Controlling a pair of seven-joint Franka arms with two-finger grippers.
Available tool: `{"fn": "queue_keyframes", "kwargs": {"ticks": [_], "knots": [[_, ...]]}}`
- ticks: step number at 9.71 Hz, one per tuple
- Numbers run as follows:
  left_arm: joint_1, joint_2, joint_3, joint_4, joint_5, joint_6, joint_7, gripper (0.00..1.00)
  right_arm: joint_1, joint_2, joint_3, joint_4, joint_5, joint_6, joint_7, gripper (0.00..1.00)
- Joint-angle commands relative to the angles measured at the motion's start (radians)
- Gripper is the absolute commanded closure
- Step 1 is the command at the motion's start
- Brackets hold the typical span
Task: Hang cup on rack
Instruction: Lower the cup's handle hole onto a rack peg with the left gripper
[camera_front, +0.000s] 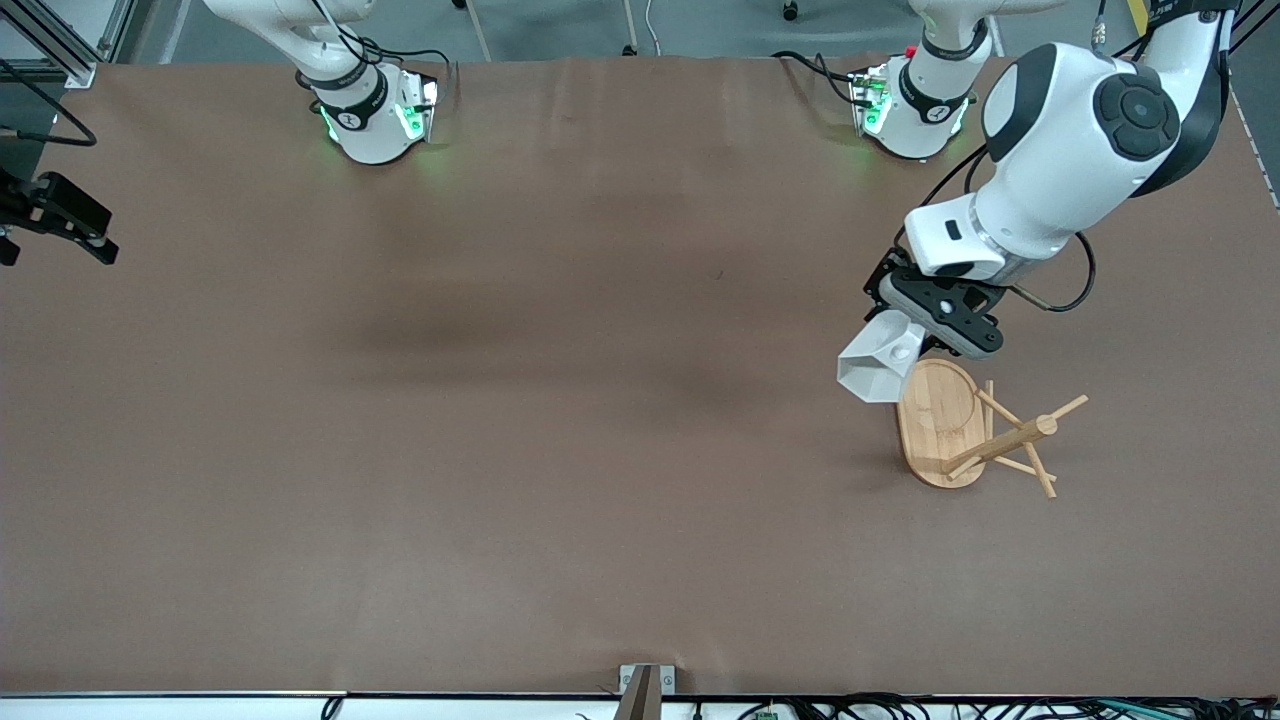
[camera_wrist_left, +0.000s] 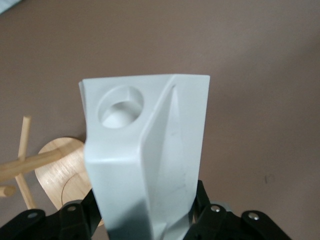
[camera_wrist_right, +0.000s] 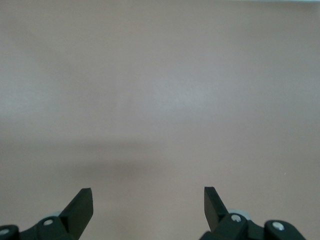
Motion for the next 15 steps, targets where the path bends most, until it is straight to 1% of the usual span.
{"fn": "queue_keyframes", "kwargs": {"ticks": [1, 2, 3, 5, 7, 9, 12, 15], "knots": [[-0.017, -0.04, 0.027, -0.138, -0.018, 0.084, 0.015, 0.99, 0.005, -0.004, -0.025, -0.004, 0.024, 0.018, 0.005, 0.01], [-0.014, -0.041, 0.033, -0.155, -0.018, 0.088, 0.017, 0.99, 0.008, 0.033, -0.025, 0.046, 0.016, 0.01, 0.0, 0.01], [-0.014, -0.041, 0.052, -0.172, -0.018, 0.088, 0.018, 0.99, 0.006, 0.045, -0.025, 0.054, 0.015, 0.005, -0.001, 0.01], [-0.014, -0.031, 0.08, -0.184, -0.018, 0.089, 0.078, 0.99, 0.028, 0.059, -0.025, 0.039, 0.011, -0.033, -0.003, 0.02], [-0.001, -0.025, 0.094, -0.198, -0.018, 0.097, 0.135, 0.99, 0.032, 0.065, -0.027, 0.041, 0.001, -0.024, 0.0, 0.02], [0.0, -0.008, 0.122, -0.198, -0.018, 0.102, 0.19, 0.99, 0.026, 0.07, -0.027, 0.041, 0.002, -0.002, 0.006, 0.02], [0.002, 0.024, 0.125, -0.19, -0.016, 0.131, 0.215, 0.99, 0.029, 0.078, -0.027, 0.044, 0.008, -0.001, 0.008, 0.01], [0.002, 0.051, 0.129, -0.15, -0.008, 0.132, 0.229, 0.99, 0.028, 0.078, -0.027, 0.044, 0.008, -0.004, 0.006, 0.01]]}}
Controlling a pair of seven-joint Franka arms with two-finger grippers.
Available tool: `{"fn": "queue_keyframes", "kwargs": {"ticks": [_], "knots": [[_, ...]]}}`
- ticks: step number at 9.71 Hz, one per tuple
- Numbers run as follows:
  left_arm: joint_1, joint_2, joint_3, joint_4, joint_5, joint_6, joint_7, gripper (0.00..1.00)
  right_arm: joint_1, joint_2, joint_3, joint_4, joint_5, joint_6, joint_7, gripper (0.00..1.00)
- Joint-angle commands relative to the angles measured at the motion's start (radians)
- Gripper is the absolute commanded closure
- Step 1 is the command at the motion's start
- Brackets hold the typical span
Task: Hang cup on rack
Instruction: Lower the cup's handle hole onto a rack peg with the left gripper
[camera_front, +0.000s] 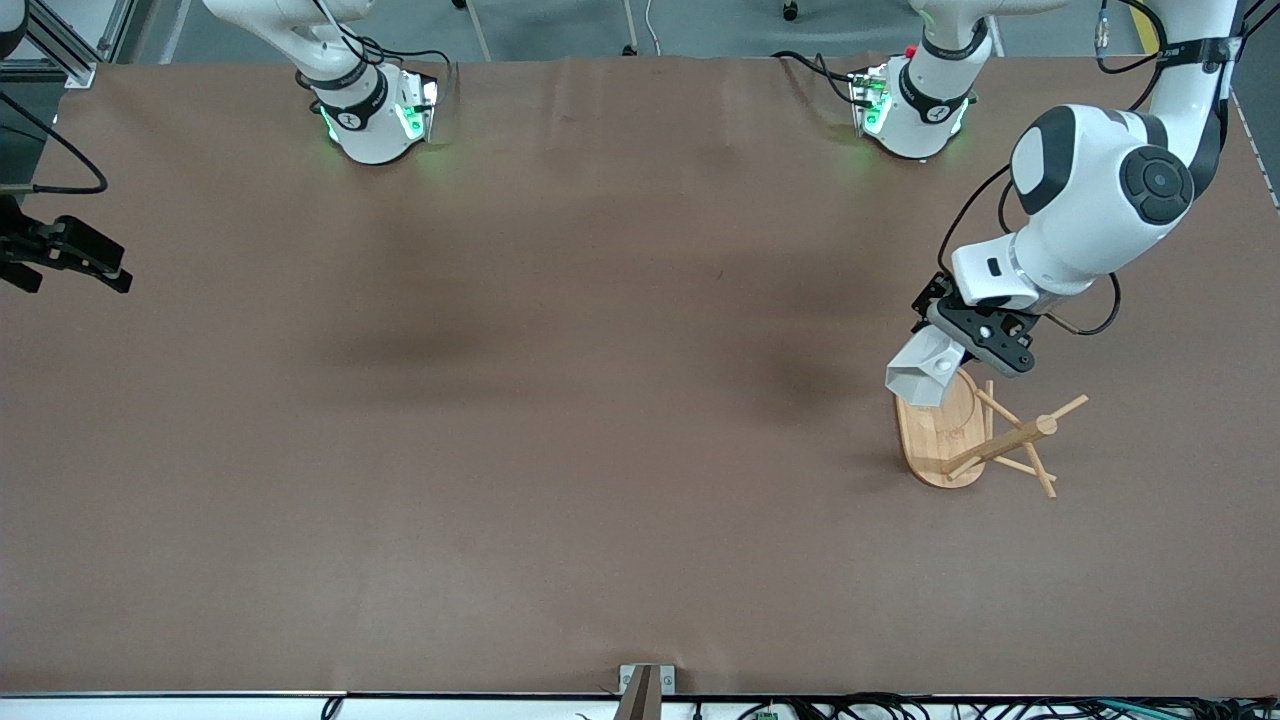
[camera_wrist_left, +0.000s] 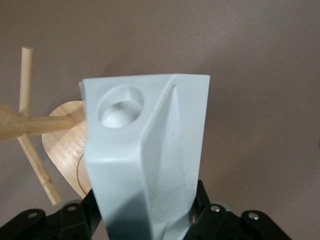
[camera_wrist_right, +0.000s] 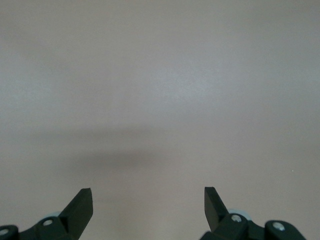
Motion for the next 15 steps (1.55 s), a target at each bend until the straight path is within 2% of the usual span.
{"fn": "queue_keyframes", "kwargs": {"ticks": [1, 14, 15], "knots": [[0.001, 0.033, 0.005, 0.019, -0.007, 0.01, 0.029, 0.99, 0.001, 0.003, -0.001, 0.012, 0.0, -0.003, 0.008, 0.01], [0.001, 0.148, 0.089, 0.141, -0.016, 0.01, 0.08, 0.99, -0.006, 0.003, -0.006, 0.012, 0.006, -0.002, 0.011, 0.01], [0.001, 0.162, 0.09, 0.152, -0.016, 0.01, 0.078, 0.94, -0.007, 0.003, -0.006, 0.012, 0.006, -0.002, 0.012, 0.01]]}}
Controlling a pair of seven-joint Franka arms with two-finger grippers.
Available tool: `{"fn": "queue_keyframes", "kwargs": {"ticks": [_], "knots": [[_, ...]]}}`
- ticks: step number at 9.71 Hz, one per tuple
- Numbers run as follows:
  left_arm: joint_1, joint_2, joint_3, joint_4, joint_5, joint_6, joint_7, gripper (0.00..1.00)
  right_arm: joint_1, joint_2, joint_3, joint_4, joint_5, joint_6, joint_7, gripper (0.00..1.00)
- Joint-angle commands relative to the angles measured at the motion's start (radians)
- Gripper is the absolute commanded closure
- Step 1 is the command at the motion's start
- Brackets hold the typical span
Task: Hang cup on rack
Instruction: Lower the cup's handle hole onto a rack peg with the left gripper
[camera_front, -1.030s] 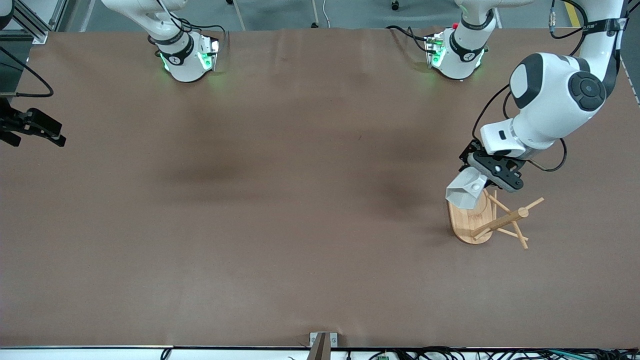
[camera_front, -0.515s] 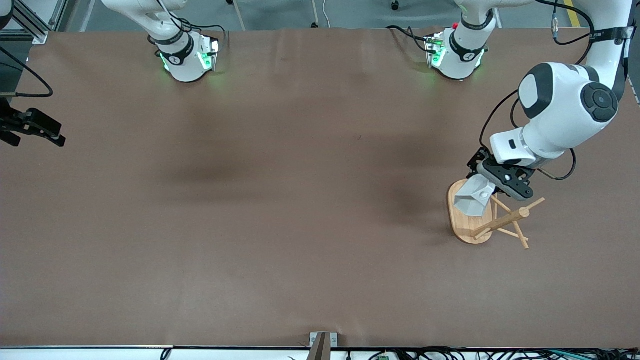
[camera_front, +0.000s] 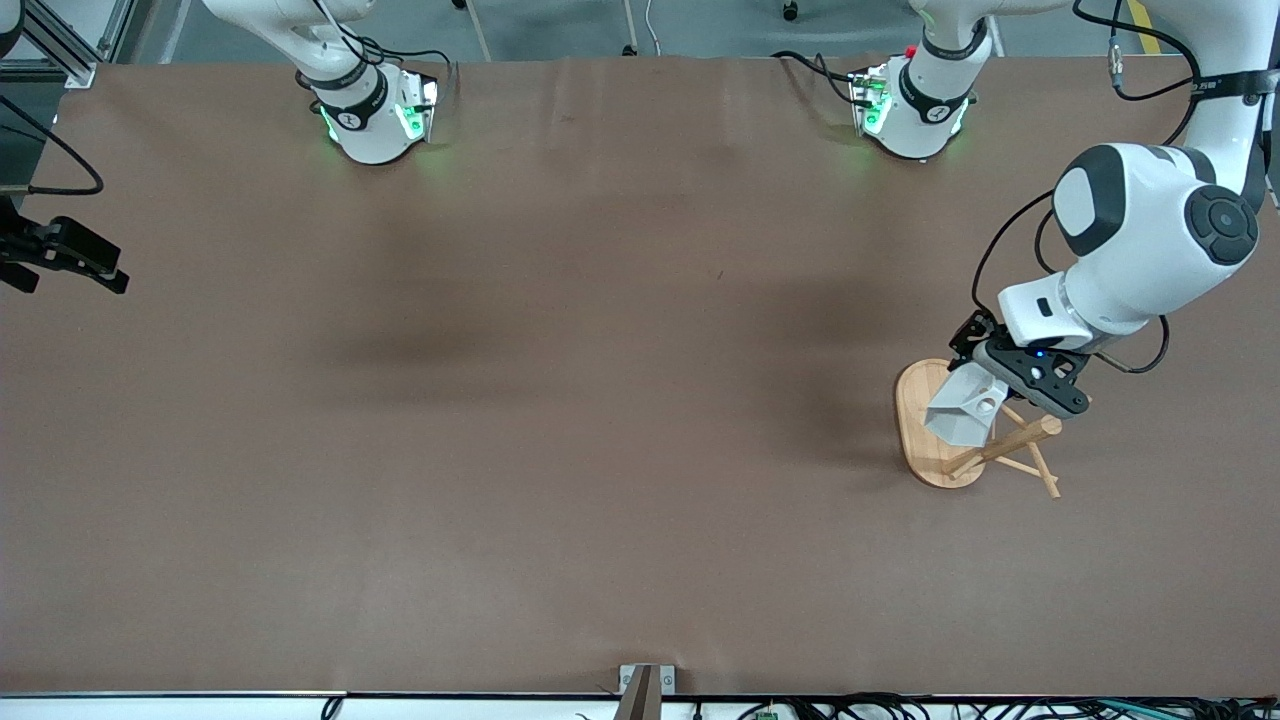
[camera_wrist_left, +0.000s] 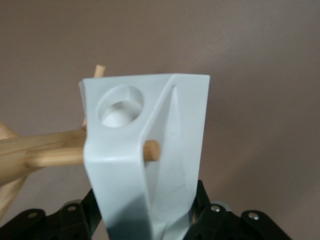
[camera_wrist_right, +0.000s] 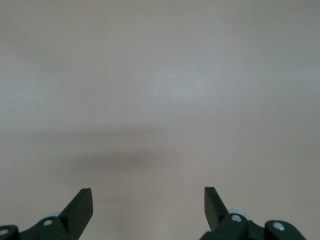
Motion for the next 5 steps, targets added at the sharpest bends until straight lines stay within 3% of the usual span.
{"fn": "queue_keyframes", "kwargs": {"ticks": [1, 2, 4, 5], "knots": [[-0.001, 0.051, 0.006, 0.024, -0.016, 0.007, 0.019, 0.77, -0.006, 0.002, 0.001, 0.01, 0.006, -0.002, 0.011, 0.01], [-0.001, 0.052, 0.018, 0.025, -0.013, 0.007, 0.021, 0.61, -0.006, 0.002, 0.001, 0.01, 0.006, -0.002, 0.011, 0.01], [0.001, 0.051, 0.029, 0.027, -0.014, 0.007, 0.019, 0.49, -0.006, 0.002, 0.001, 0.01, 0.006, -0.002, 0.011, 0.01], [0.001, 0.049, 0.035, 0.032, -0.016, 0.007, 0.016, 0.14, -0.006, 0.002, 0.001, 0.01, 0.006, -0.002, 0.011, 0.01]]}}
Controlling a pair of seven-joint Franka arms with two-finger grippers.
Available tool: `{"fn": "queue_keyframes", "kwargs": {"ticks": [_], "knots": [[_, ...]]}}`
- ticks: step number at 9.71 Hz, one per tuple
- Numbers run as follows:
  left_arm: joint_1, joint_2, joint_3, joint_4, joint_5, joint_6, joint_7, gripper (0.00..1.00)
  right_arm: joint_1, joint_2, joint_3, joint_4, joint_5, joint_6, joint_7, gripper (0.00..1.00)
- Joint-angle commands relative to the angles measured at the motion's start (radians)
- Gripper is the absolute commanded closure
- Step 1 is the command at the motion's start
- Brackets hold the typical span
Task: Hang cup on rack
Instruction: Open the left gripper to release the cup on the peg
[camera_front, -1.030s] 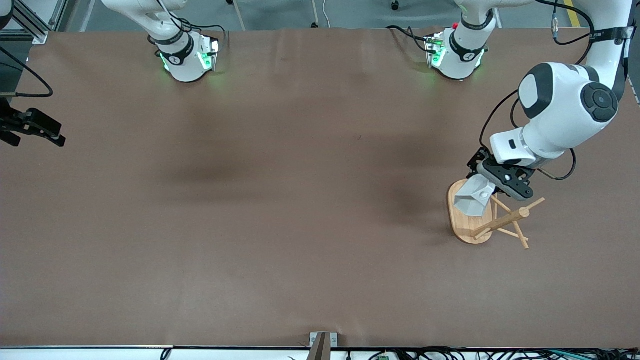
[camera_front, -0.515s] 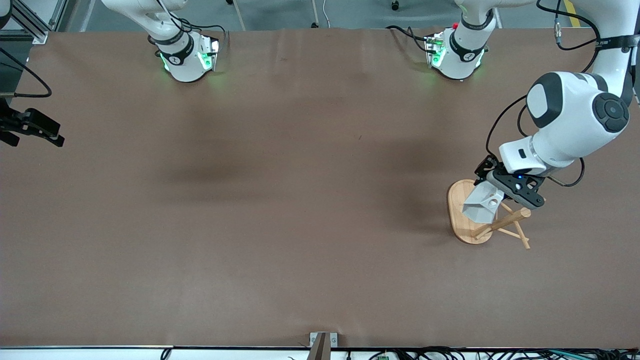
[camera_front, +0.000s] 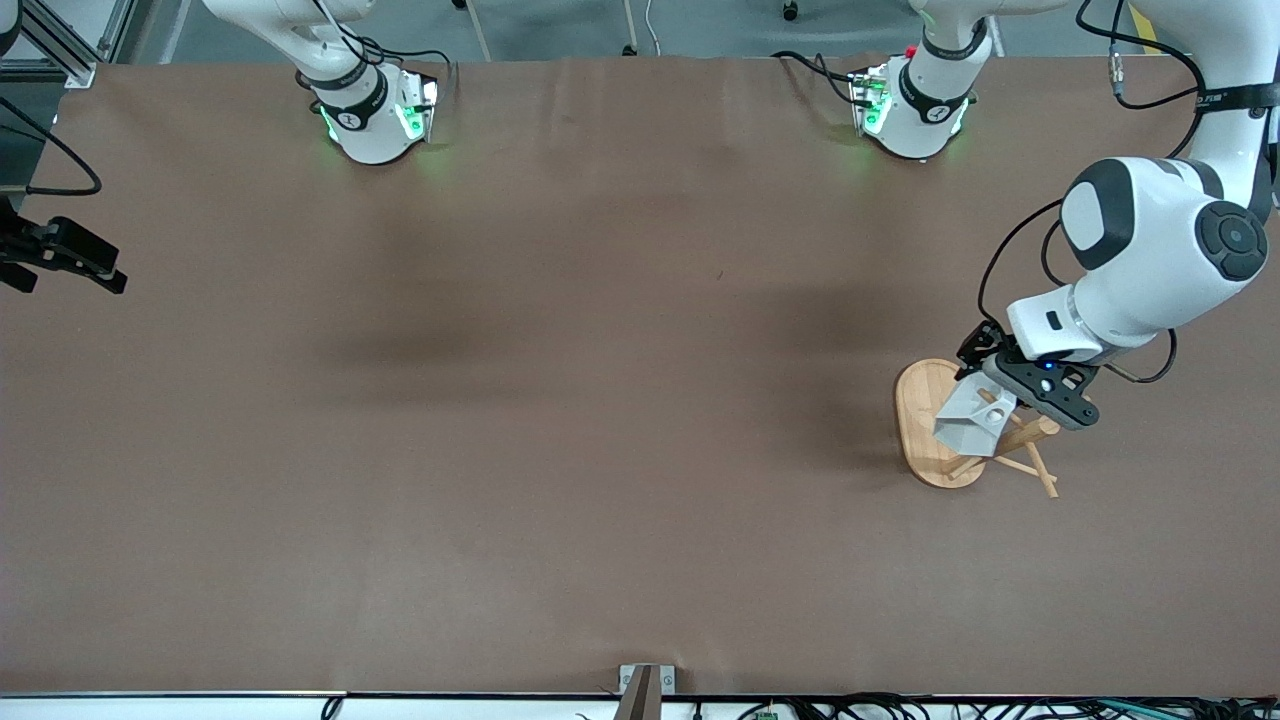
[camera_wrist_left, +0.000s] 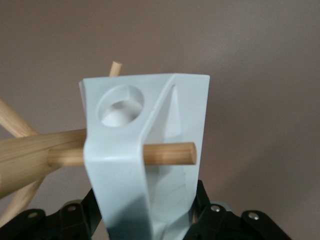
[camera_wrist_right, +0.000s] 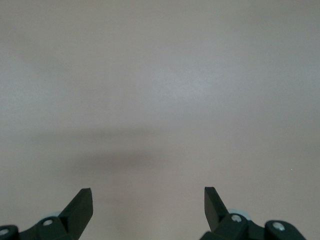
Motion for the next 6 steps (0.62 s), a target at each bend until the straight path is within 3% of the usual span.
{"fn": "queue_keyframes", "kwargs": {"ticks": [1, 3, 6], "knots": [[0.0, 0.022, 0.012, 0.011, -0.013, 0.007, 0.012, 0.0, -0.006, 0.002, 0.002, 0.009, 0.006, -0.002, 0.013, 0.01], [0.0, 0.008, 0.012, 0.011, -0.014, 0.005, -0.016, 0.0, -0.006, 0.002, 0.002, 0.009, 0.006, -0.002, 0.013, 0.01], [-0.008, -0.079, 0.013, 0.024, -0.014, -0.059, -0.207, 0.0, -0.006, 0.002, 0.002, 0.009, 0.006, -0.002, 0.011, 0.01]]}}
